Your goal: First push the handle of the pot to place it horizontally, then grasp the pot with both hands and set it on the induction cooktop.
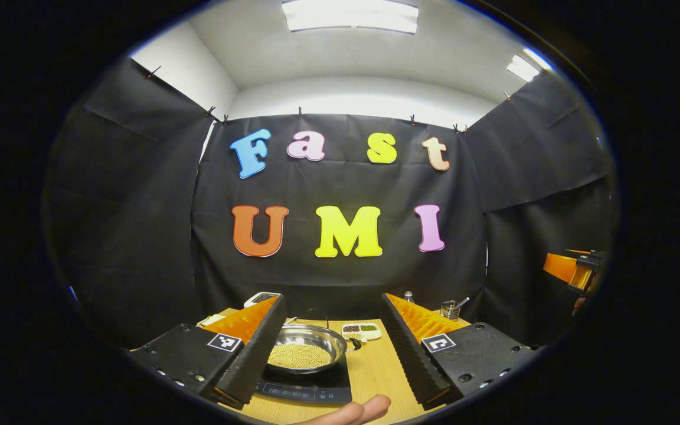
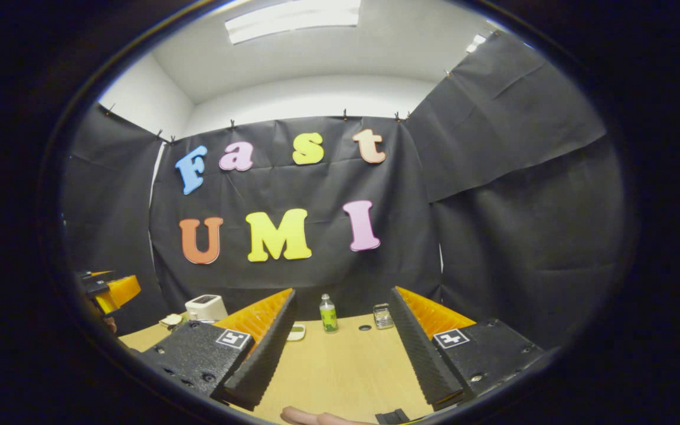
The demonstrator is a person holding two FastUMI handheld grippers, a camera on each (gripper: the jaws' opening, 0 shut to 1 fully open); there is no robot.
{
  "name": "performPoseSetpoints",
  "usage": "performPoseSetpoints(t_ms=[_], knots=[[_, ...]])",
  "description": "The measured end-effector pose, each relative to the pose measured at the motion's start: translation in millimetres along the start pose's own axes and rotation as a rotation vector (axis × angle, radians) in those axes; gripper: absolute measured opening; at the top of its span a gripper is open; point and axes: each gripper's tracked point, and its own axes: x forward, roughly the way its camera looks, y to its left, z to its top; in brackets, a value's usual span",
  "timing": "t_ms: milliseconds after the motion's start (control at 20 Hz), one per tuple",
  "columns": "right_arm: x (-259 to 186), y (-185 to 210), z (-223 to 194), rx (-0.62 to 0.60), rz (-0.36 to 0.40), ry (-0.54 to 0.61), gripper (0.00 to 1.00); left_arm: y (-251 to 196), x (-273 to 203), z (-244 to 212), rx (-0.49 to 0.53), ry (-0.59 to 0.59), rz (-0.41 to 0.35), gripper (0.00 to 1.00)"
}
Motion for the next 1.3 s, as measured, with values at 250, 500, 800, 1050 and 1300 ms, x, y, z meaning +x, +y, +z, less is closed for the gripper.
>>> performPoseSetpoints(t_ms=[250,500,800,1050,1300], knots=[[0,1,-11,-0.027,0.007,0.029,0.96,-10,-2,-4,0.051,0.008,-0.027,0.95],[2,-3,-13,-0.027,0.002,0.029,0.96,-10,-2,-6,0.061,0.013,-0.019,0.95],[3,-5,-16,-0.013,0.003,0.032,0.96,-9,-1,-7,0.077,0.008,-0.001,0.96],[4,-1,-16,-0.006,0.024,0.022,0.96,-8,2,-12,0.072,0.011,-0.009,0.94],[5,-1,-16,-0.015,0.031,0.016,0.96,-13,2,-11,0.056,0.002,-0.025,0.96]])
